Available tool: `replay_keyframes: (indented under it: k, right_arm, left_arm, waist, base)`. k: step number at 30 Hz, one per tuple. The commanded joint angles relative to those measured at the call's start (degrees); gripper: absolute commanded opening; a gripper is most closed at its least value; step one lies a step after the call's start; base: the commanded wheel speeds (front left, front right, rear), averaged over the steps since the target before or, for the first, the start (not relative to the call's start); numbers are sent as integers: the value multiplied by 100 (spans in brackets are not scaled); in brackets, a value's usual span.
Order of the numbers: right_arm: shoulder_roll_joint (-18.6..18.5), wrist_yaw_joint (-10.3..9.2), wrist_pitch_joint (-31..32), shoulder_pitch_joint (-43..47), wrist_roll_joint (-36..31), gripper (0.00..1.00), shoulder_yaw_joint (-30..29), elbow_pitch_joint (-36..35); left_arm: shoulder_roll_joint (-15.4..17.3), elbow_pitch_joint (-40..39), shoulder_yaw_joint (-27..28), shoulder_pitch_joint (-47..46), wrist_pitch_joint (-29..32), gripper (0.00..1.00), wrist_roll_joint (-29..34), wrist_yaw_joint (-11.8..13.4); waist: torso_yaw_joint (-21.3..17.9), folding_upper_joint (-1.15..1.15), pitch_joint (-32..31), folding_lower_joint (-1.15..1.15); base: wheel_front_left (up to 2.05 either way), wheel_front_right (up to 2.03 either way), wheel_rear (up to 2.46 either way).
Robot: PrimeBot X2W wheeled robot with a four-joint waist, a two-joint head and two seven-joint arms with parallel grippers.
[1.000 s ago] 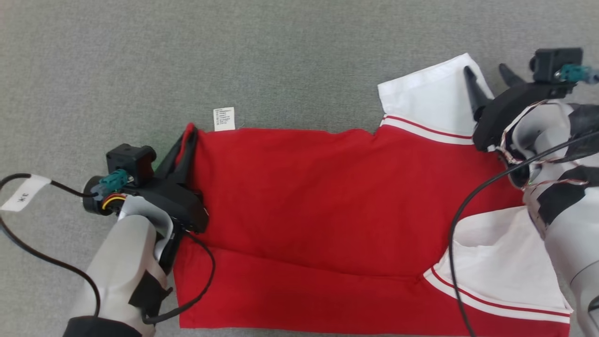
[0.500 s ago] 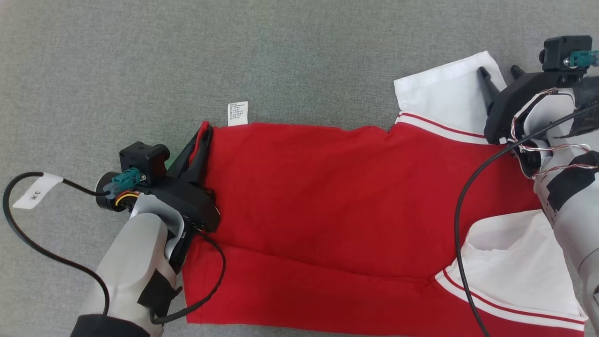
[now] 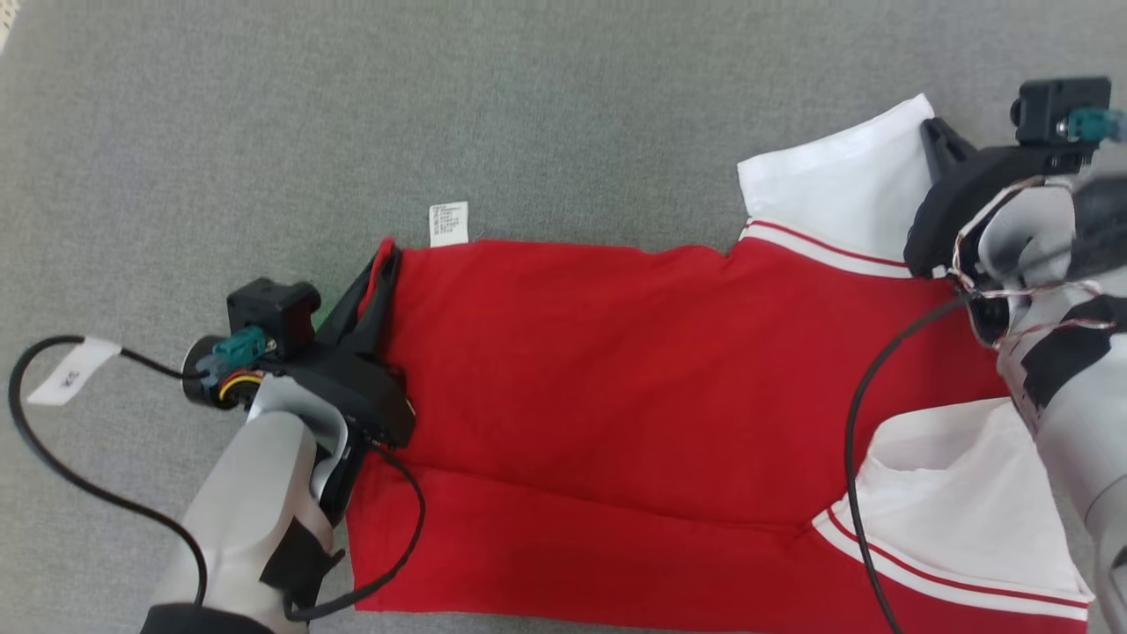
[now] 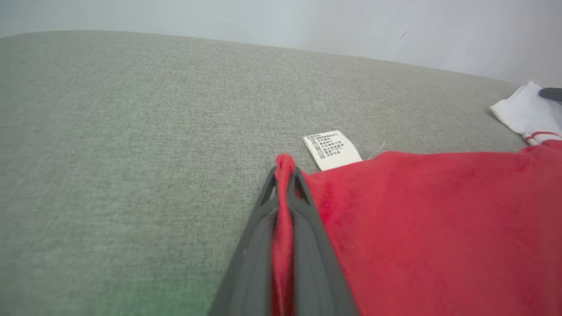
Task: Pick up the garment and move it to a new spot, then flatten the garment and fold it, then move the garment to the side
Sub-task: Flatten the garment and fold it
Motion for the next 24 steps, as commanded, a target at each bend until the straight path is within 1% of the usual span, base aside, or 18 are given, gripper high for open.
replay_keyframes:
  k: [1,8,15,18,21,22,24]
  right_arm:
    - [-31,-9,-197,169,140,0,55,-142]
    - [-200,-9,-744,831,503,0,491,-851]
    - [-529,-9,-1058,1686,846,0,689,-1552]
    - [-666,-10,-1099,2080,931,0,574,-1877]
    - [-734,-9,-1102,2509,833,0,205,-2368]
    - [-734,-9,-1102,2509,833,0,205,-2368]
    - [-758,-9,-1101,2877,698,0,-99,-2666]
  left_arm:
    - [25,-38,79,155,-2,0,35,3]
    - [53,-184,366,520,-2,0,146,2]
    - [79,-415,606,951,-2,0,265,2]
    - [75,-682,646,1166,-2,0,297,2]
    - [73,-920,723,1410,-2,0,293,2]
    - [73,-920,723,1410,-2,0,293,2]
    - [63,-1073,774,1603,-2,0,277,2]
  waist:
    - [-67,0,-160,0]
    - [-221,0,-635,0]
    - [-387,0,-1022,0]
    - [-444,0,-1104,0]
    - [-503,0,-1172,0]
    - [-503,0,-1172,0]
    - [-532,0,-1223,0]
  base:
    - [0,0,0]
    - [0,0,0]
    - [0,0,0]
    - [0,0,0]
    - [0,0,0]
    - [0,0,0]
    - [0,0,0]
